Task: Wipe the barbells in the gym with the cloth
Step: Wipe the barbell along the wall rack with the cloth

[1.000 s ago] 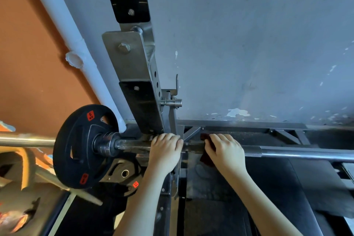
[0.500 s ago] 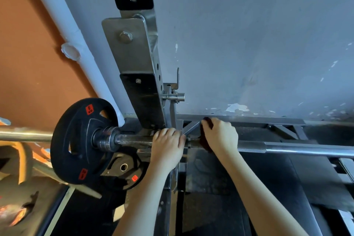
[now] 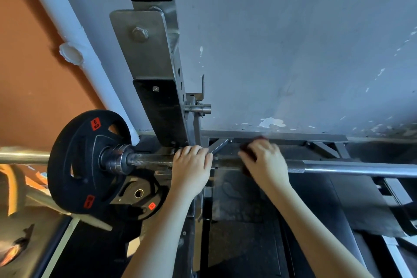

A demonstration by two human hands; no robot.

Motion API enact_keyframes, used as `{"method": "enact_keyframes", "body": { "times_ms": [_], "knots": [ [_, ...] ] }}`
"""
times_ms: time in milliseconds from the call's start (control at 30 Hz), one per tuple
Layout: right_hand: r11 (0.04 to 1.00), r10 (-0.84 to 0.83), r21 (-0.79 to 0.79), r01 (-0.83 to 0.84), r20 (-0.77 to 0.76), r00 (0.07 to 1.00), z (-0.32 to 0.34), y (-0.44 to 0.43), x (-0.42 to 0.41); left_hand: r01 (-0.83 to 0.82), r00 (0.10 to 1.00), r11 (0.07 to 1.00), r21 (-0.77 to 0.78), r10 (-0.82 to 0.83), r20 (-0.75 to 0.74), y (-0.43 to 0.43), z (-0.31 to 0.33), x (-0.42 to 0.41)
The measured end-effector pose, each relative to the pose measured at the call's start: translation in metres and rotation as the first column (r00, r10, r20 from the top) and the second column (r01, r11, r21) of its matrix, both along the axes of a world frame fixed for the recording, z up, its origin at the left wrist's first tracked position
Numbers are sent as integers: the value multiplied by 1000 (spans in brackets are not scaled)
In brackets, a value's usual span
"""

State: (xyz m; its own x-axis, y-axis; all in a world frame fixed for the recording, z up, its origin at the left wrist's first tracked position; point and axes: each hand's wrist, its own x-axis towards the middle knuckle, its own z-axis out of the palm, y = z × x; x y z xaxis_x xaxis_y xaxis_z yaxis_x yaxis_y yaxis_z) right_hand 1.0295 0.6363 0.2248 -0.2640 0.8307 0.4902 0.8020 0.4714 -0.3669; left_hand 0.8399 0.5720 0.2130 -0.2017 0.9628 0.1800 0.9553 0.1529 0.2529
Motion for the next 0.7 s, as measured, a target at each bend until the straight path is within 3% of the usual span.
{"method": "enact_keyframes", "body": {
  "times_ms": [100, 233, 400, 600, 700],
  "knots": [
    [989, 110, 90, -120, 105, 988, -23, -1, 18, -2, 1000, 1000, -14, 2, -2, 1, -2, 1],
    [982, -3, 191, 0, 17, 1000, -21, -4, -25, -10, 999, 1000, 10, 11, -31, 0, -2, 1],
    [961, 135, 224, -161, 126, 983, -22, -11, -43, -7, 999, 1000, 7, 8, -44, -2, -1, 1],
    [949, -94, 296, 107, -56, 994, -24, -5, 6, -10, 999, 1000, 0, 10, -39, -2, -2, 2],
    [955, -8, 296, 21, -45, 999, -26, -11, -32, -23, 996, 1000, 8, 23, -81, -2, -4, 2]
  ]
}}
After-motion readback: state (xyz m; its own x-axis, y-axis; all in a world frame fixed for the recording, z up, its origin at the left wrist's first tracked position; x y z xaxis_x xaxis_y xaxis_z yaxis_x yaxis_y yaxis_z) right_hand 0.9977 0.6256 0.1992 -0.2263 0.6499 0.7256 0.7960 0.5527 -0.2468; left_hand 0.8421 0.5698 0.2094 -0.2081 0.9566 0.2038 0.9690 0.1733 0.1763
